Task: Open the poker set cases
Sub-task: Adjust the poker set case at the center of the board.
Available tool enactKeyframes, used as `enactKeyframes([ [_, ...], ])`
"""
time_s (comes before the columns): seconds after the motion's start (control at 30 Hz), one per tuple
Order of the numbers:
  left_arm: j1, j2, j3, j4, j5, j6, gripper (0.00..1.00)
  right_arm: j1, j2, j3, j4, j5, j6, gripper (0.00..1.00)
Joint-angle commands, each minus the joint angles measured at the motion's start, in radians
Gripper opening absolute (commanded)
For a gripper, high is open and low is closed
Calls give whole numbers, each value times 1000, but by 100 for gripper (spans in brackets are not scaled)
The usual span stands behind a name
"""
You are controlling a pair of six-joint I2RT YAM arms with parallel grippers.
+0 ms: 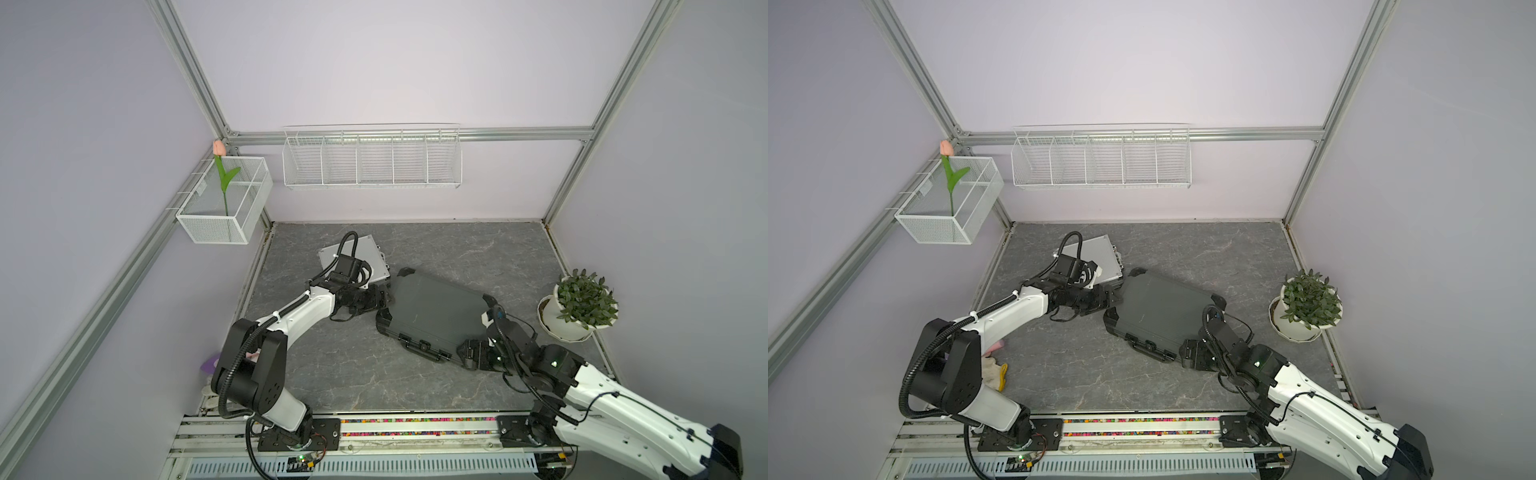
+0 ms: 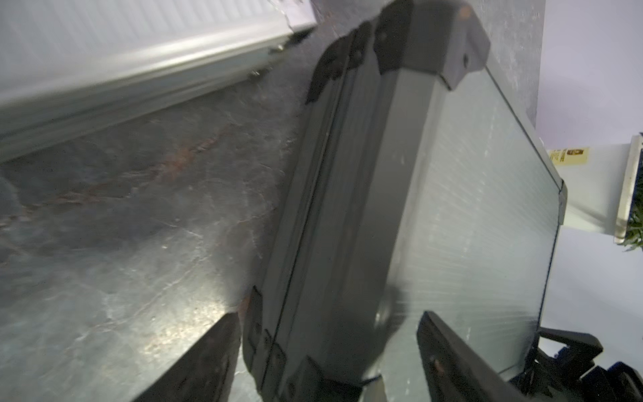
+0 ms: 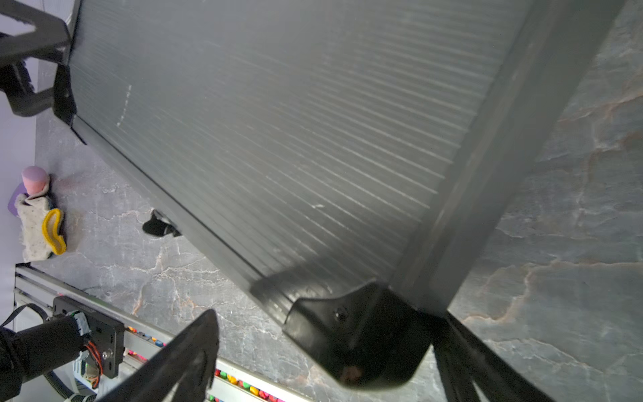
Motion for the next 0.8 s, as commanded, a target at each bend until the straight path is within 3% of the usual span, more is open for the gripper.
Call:
enactKeyframes([
  [0.0,-34,16,-6,9,-10,-20,82,-16,-23,-20,78,17,39,96],
  [0.3,-86,18,-27,31,2,-49,82,-166,-1,-81,224,-136,23,87],
  [0.43,-148,25,-43,64,4,-96,82,-198,39,-78,253,-144,-28,72],
  [0.53,-199,30,-48,92,14,-131,82,-244,65,-78,280,-172,-60,68],
  [0.77,-272,50,-59,159,42,-218,82,-372,181,-93,398,-346,-122,67],
])
